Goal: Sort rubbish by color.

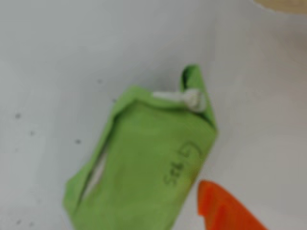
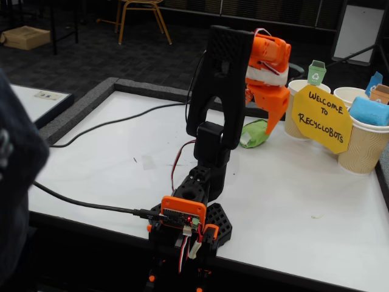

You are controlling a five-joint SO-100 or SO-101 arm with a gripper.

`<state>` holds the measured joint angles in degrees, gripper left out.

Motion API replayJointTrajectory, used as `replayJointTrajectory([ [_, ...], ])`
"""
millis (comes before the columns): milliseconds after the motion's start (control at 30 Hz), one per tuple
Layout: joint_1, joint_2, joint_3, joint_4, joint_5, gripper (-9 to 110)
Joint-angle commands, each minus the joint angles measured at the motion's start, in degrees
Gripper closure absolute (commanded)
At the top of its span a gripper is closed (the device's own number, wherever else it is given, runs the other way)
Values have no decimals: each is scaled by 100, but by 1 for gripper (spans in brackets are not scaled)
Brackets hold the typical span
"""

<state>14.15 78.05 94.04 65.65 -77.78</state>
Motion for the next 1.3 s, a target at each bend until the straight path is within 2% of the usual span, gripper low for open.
replayJointTrajectory([
  [0,185,-35,-870,-35,-62,77],
  [167,141,-237,-888,-211,-35,83],
  [333,70,-220,-1037,-431,237,101],
  [533,9,-18,-1863,246,475,101],
  [733,0,809,-1942,642,721,101],
  [1267,0,4623,-668,1011,791,101],
])
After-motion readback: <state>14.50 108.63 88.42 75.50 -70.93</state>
